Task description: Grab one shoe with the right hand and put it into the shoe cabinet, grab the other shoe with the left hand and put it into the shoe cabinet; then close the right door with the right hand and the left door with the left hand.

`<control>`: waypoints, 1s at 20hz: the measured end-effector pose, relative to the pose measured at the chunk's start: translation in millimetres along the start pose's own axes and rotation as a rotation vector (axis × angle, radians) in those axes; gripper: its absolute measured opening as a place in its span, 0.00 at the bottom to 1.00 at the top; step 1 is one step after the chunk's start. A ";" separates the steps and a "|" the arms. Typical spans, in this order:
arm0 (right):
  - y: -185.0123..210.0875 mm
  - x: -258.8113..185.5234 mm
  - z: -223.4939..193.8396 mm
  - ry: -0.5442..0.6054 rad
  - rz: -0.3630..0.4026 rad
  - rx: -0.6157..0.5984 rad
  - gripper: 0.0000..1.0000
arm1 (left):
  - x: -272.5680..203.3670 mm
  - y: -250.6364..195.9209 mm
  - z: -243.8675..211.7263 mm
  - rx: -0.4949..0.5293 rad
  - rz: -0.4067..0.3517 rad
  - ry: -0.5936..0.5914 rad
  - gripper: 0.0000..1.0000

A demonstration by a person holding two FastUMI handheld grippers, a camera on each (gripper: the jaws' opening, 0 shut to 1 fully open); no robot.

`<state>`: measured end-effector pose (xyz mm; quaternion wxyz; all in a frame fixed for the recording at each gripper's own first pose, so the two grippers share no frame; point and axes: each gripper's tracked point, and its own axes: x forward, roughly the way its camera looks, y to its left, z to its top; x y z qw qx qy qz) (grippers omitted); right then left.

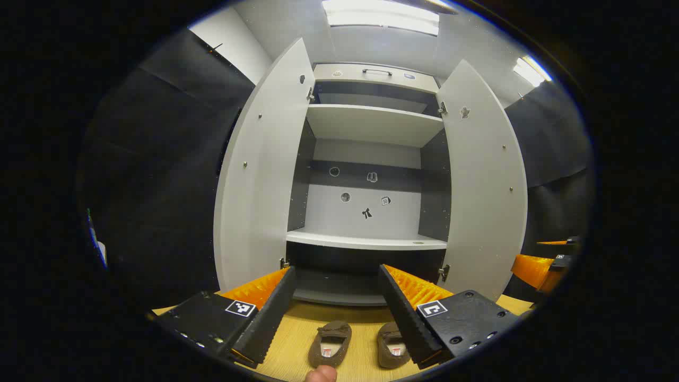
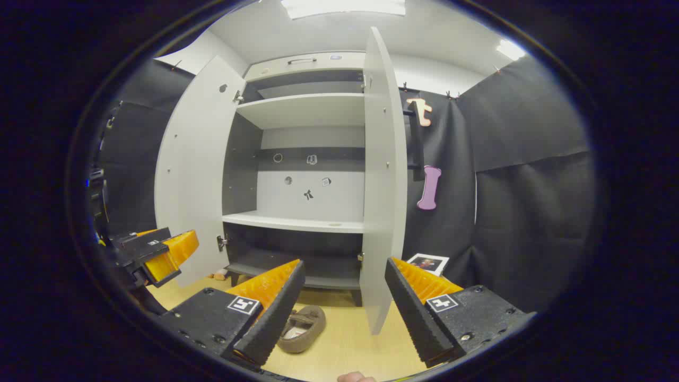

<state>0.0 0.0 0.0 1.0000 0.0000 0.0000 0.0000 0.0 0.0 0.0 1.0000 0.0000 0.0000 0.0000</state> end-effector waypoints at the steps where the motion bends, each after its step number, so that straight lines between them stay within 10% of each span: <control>1: -1.1 1.5 -2.1 0.004 -0.005 0.001 0.99 | 0.5 1.2 -1.2 0.002 0.003 0.003 0.94; 20: -4.4 1.6 -6.8 0.012 -0.025 -0.010 0.95 | 2.0 1.4 -6.2 0.020 -0.010 0.006 0.94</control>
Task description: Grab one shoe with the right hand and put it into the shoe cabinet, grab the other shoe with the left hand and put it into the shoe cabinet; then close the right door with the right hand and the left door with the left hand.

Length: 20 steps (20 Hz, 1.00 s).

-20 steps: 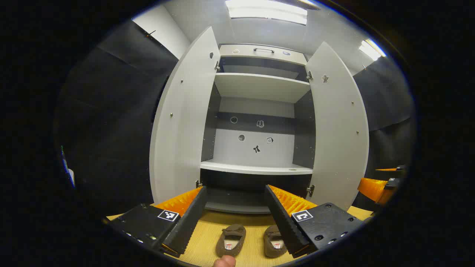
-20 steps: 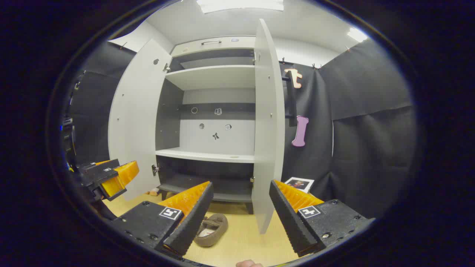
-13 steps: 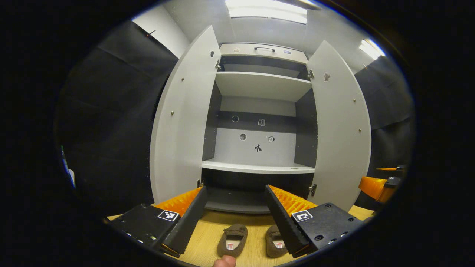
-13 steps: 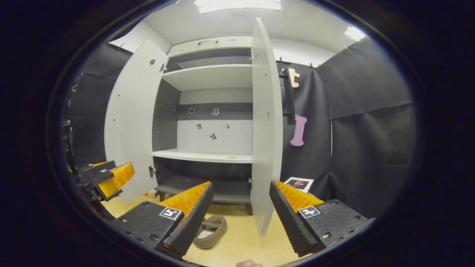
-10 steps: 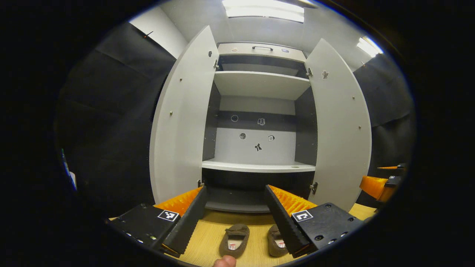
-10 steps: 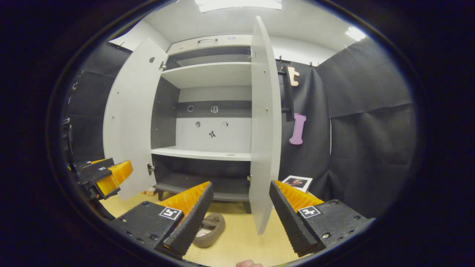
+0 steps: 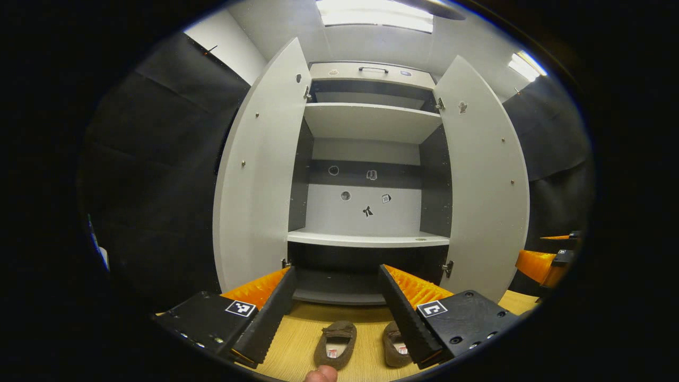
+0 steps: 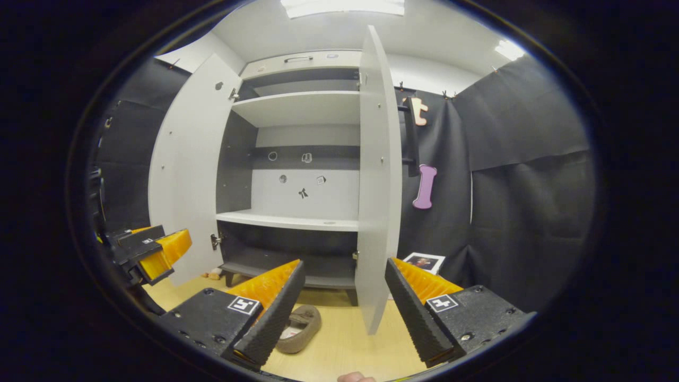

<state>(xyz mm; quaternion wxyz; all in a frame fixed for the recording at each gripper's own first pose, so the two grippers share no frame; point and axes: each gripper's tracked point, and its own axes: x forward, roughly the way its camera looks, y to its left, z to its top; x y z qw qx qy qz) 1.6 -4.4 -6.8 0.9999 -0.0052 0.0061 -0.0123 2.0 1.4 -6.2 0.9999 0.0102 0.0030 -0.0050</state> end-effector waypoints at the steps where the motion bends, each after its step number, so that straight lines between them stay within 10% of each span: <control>1: 1.6 0.2 0.1 0.000 0.003 -0.004 0.95 | -0.7 1.4 0.5 0.000 0.002 0.000 0.94; 10: 82.6 26.3 1.4 0.020 0.252 -0.016 0.99 | -6.9 10.0 13.2 -0.014 -0.016 -0.024 0.95; 20: 151.8 83.1 -158.9 0.422 0.387 -0.058 0.99 | -16.2 22.2 20.4 0.005 0.018 -0.024 0.94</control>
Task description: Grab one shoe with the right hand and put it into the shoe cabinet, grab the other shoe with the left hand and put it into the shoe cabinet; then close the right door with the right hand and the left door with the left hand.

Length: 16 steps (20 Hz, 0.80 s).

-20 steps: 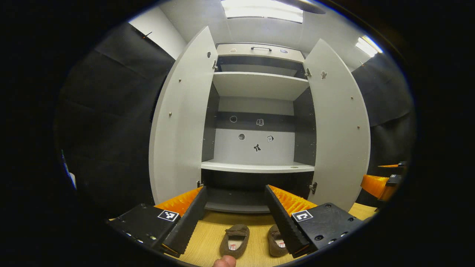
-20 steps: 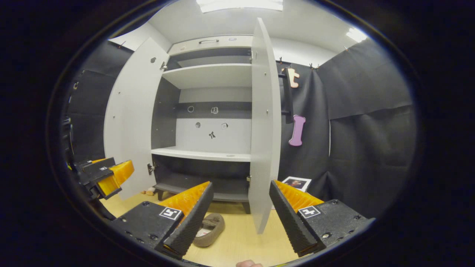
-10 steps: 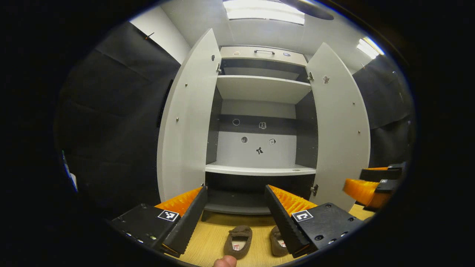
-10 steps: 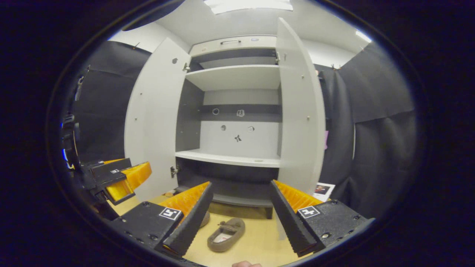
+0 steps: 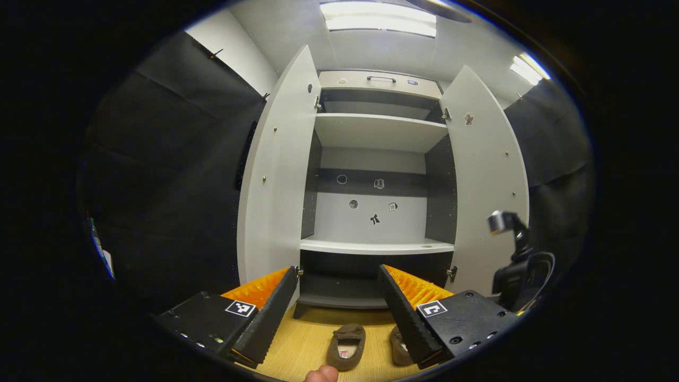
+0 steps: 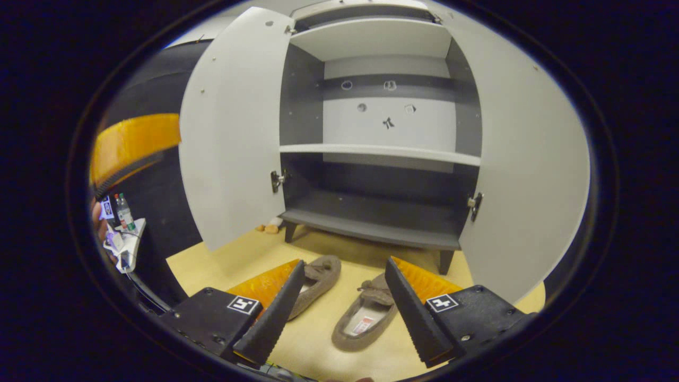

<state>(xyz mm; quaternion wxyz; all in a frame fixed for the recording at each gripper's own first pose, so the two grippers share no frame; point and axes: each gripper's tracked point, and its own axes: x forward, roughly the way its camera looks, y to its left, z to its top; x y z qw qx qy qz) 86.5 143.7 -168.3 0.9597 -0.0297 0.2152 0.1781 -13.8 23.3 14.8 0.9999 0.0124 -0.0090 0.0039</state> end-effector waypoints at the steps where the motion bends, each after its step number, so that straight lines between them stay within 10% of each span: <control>1: 1.0 10.2 -17.1 0.043 0.004 0.003 0.96 | -1.3 -1.1 -0.6 -0.004 -0.001 0.003 0.94; 9: -9.2 66.3 -106.2 0.347 -0.035 0.058 0.80 | -11.9 -9.8 -4.1 -0.041 -0.011 0.017 0.94; 16: -24.1 105.6 -111.7 0.372 -0.140 0.048 0.66 | -15.1 -15.6 -6.5 -0.048 -0.032 0.024 0.94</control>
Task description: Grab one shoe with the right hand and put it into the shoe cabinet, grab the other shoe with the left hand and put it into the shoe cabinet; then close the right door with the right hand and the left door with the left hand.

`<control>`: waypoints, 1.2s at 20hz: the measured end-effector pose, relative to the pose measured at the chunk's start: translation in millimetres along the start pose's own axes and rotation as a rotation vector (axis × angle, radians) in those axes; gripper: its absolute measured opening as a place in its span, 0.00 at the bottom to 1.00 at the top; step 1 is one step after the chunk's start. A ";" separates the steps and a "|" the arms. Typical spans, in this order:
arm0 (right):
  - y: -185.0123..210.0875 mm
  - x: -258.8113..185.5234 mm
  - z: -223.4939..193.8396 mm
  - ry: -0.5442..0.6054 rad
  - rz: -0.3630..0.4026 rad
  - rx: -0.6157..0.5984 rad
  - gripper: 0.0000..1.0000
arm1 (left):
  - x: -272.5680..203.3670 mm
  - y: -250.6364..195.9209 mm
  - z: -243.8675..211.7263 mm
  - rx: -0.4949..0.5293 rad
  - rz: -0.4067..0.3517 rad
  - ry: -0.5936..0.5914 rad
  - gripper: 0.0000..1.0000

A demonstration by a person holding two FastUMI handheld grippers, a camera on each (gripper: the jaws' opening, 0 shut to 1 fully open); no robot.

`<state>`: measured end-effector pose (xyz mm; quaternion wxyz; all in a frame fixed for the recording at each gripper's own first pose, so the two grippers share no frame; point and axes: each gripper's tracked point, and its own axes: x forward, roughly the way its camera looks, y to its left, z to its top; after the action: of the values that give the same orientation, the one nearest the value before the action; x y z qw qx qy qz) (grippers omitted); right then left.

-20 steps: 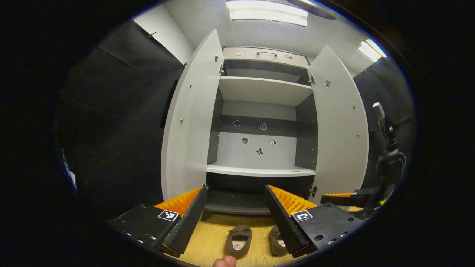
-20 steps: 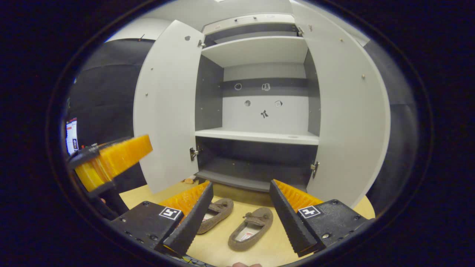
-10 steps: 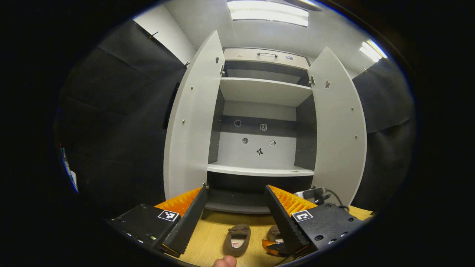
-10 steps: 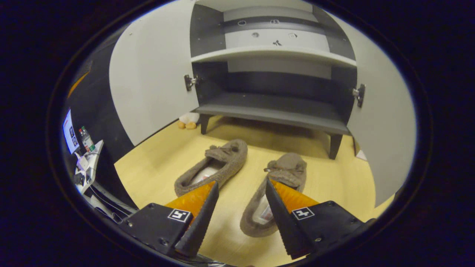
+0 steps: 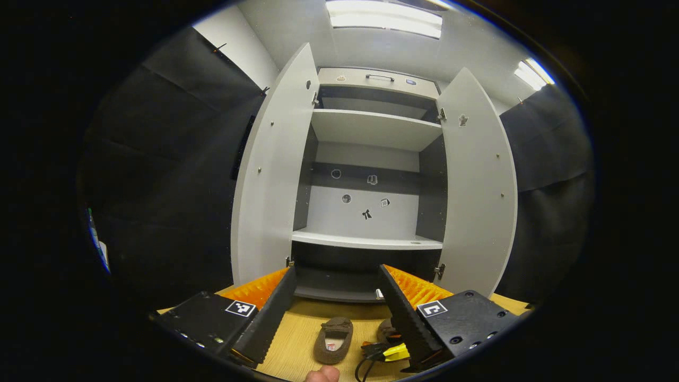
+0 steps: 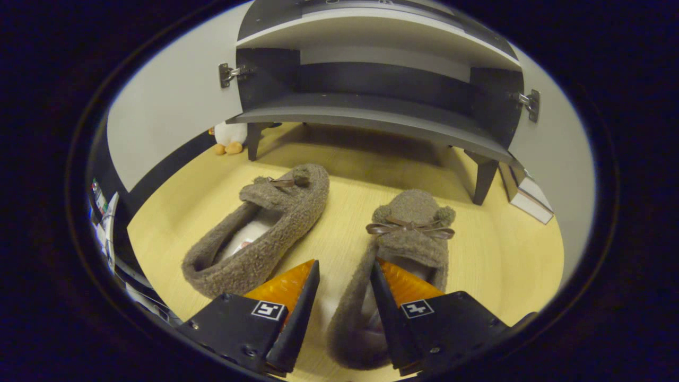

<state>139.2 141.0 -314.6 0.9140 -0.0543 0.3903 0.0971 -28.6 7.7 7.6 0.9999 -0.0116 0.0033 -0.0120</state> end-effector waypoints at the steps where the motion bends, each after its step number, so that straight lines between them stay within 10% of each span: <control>1: -2.5 6.3 2.2 -0.005 -0.016 0.007 0.62 | 0.4 0.1 -0.9 -0.002 -0.001 0.002 0.94; 9: -21.5 11.3 8.4 -0.085 -0.017 0.061 0.05 | -2.1 5.2 -7.2 -0.006 0.007 0.023 0.94; 24: -23.4 -185.6 185.7 -0.603 0.018 -0.039 0.04 | 12.3 -4.9 -20.2 -0.018 -0.045 0.040 0.95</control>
<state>149.3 125.6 -51.6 0.9865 -0.0370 0.0996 0.1243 -16.6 2.1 -12.6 0.9989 -0.0203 0.0234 -0.0346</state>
